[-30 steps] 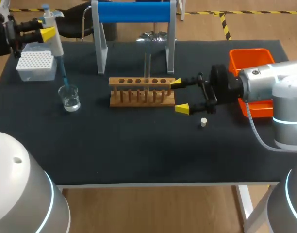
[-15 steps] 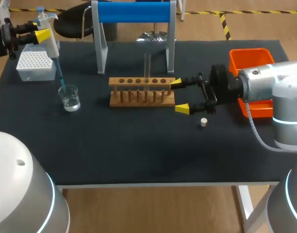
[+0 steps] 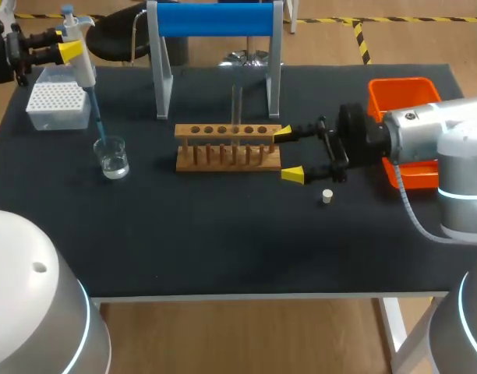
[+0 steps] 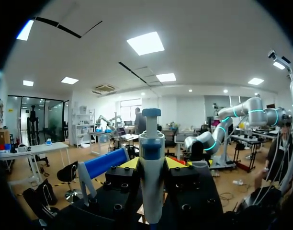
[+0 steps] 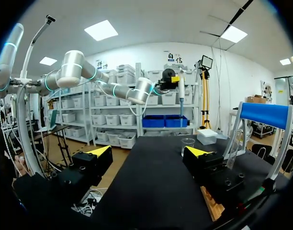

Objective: Invert the test tube, pick up the pipette, mount the tip to pipette, aspirate from beaker and dispense into the tube, eject the tip, return the pipette, and cap with the stopper.

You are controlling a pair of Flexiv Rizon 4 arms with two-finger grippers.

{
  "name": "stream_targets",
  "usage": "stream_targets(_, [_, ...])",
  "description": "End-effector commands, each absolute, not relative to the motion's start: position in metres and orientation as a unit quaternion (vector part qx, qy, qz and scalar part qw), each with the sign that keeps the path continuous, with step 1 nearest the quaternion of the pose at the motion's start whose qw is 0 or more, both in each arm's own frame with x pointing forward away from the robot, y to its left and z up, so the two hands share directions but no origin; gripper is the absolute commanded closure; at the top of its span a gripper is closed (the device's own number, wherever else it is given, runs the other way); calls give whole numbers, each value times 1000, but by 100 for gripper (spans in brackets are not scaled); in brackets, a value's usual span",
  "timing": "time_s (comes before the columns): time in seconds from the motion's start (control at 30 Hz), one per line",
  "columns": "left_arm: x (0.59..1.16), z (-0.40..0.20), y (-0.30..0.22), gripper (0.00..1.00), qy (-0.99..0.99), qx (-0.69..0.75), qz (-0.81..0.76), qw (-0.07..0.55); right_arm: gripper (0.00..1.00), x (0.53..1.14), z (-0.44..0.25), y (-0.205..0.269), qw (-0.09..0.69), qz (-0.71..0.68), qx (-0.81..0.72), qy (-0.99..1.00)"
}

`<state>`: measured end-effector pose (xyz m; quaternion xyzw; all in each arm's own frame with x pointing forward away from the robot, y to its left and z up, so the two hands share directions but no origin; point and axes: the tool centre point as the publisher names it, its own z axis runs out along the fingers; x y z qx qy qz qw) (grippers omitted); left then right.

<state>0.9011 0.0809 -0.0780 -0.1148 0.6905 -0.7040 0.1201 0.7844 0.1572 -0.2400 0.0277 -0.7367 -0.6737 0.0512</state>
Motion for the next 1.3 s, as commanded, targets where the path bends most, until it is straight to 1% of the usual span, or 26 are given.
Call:
stream_targets(0.03, [907,-79,83,100,691,-109,-705,116,0,784,-239,157,51,-673,27,-738])
stream_targets(1.17, [910,-80,83,100,690,-106,-707,114,0,784,-239,157,51,-673,27,-738])
stream_targets(1.3, [910,-80,83,100,690,-106,-707,114,0,780,-240,170,36,-659,17,-751])
